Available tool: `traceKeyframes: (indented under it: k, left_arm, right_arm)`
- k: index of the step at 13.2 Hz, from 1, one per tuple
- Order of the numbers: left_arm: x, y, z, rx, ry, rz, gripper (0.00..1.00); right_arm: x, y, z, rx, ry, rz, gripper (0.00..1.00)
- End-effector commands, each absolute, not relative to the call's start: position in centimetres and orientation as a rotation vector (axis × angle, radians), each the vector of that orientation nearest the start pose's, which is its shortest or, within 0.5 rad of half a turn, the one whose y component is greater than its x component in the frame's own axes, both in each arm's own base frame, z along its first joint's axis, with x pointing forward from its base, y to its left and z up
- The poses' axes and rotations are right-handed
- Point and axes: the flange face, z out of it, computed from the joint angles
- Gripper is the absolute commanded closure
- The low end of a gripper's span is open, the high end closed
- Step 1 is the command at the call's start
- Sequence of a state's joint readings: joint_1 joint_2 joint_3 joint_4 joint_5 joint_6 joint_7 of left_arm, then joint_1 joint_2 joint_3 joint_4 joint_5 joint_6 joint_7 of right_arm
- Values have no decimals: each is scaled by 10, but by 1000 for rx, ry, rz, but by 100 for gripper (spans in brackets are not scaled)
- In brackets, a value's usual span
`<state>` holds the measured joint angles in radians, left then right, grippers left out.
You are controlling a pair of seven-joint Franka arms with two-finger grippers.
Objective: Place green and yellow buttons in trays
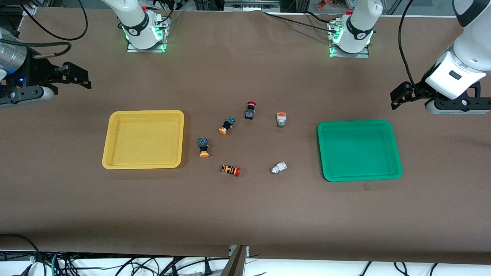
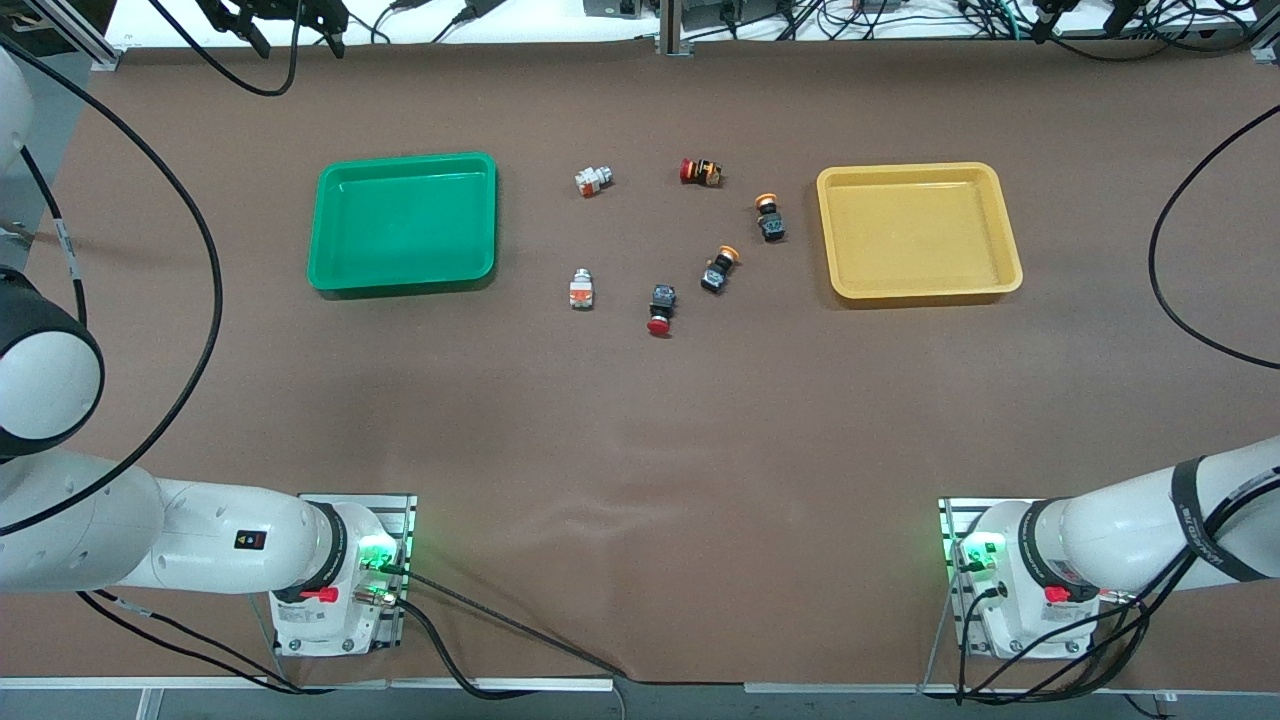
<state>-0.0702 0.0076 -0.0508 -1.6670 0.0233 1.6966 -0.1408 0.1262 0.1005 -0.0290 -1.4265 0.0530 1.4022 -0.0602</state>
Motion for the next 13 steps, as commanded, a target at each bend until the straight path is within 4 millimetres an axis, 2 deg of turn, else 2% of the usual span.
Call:
traceKeyframes:
  k: [1, 4, 7, 8, 10, 12, 13]
  left_arm:
    - [556, -68, 588, -3123, -40, -21, 0]
    - [556, -69, 591, -3122, -38, -14, 0]
    - [554, -71, 591, -3121, -33, 3, 0]
    - [555, -71, 589, -3121, -33, 7, 0]
    - [555, -71, 589, -3120, -33, 12, 0]
    - [555, -72, 589, -3120, -31, 12, 0]
    - [555, -72, 590, -3122, -31, 10, 0]
  right_arm:
    - [554, 60, 623, -3091, -263, 229, 0]
    - [555, 65, 622, -3092, -275, 230, 0]
    - [562, 68, 603, -3057, -377, 279, 0]
    - [565, 78, 597, -3051, -395, 284, 0]
    - [587, 126, 549, -3042, -430, 306, 0]
    - [598, 191, 498, -3069, -308, 315, 0]
    - [603, 219, 474, -3076, -314, 306, 0]
